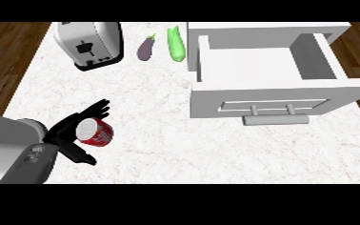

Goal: Pick up the can, place it into the drawer and close the drawer

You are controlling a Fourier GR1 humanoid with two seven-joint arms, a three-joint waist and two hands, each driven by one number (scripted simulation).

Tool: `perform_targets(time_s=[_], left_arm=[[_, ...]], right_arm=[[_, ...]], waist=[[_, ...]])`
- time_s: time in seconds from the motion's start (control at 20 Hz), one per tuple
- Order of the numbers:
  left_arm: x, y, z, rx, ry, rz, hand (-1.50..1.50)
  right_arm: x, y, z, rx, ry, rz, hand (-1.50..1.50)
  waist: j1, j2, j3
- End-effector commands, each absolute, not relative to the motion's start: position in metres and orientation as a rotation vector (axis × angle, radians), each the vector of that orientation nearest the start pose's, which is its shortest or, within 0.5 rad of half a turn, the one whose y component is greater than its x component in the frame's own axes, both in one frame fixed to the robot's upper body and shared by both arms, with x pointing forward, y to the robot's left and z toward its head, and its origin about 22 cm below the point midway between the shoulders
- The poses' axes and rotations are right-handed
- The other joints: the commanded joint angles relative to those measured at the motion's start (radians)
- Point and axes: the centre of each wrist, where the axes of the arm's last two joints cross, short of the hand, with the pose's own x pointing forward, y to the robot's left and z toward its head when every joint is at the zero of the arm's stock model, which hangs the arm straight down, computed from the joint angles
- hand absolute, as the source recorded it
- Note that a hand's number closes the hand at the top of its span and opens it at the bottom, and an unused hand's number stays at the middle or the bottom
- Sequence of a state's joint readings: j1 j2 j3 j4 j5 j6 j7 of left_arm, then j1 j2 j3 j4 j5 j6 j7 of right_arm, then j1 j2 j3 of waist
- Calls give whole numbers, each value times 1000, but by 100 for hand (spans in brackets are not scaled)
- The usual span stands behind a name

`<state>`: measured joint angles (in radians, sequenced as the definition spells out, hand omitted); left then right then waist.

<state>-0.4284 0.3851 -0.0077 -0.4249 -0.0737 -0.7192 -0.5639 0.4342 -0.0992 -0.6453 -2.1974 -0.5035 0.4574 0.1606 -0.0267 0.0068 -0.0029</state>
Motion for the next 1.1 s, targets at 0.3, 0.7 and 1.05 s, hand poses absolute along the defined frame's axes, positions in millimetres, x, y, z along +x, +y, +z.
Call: perform_targets(time_s=[0.3,0.7,1.05], left_arm=[[295,348,-102,-677,-1238,-378,150],[310,318,-96,-884,-1216,-428,150],[317,304,-87,-976,-1253,-444,150]], right_arm=[[77,-382,119,-156,-1787,-77,-150],[73,-378,108,-159,-1768,-99,-150],[58,-374,106,-173,-1790,-104,-150]], waist=[[0,1,0],[16,-4,1],[16,-10,2]])
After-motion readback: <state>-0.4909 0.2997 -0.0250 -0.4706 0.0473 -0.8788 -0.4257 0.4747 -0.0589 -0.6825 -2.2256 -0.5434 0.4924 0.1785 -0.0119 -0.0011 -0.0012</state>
